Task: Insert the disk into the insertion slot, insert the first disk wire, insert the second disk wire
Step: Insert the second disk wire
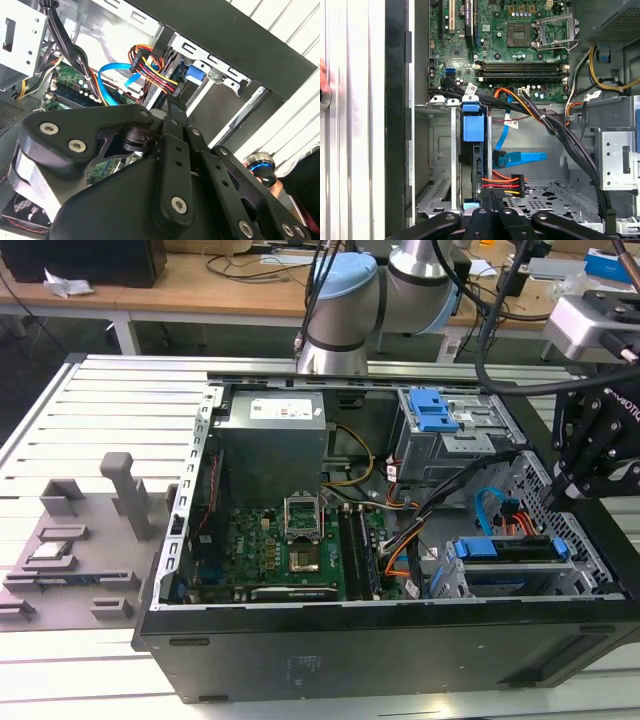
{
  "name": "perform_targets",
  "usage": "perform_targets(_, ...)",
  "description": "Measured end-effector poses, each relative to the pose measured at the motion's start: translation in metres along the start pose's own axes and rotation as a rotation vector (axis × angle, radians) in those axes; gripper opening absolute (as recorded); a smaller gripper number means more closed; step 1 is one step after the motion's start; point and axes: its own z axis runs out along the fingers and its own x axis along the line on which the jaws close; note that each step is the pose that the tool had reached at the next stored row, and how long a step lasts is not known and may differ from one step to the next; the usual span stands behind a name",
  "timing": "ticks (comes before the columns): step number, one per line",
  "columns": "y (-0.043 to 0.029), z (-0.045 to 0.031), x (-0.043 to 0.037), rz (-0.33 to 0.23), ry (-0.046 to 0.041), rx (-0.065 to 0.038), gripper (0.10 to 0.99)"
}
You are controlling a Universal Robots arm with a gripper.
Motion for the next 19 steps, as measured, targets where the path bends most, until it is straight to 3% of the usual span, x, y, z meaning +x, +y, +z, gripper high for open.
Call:
perform_targets(3,0.0,-0.0001,0.0,0.0,0.0,0.0,0.169)
perform_targets(4,0.0,-0.0001,0.0,0.0,0.0,0.0,0.239)
perform_targets(7,0.0011,0.0002,-0.002,0.0,-0.0001,0.0,0.239)
perform_targets(9,0.0143,0.003,-0.0072,0.0,0.0001,0.0,0.239)
perform_targets(12,0.0346,0.0074,-0.0072,0.0,0.0002,0.0,0.239)
perform_targets(15,0.0384,0.0124,-0.0072,0.0,0.0015,0.0,0.239)
perform_targets(19,0.0384,0.0127,-0.0072,0.0,0.0021,0.0,0.239)
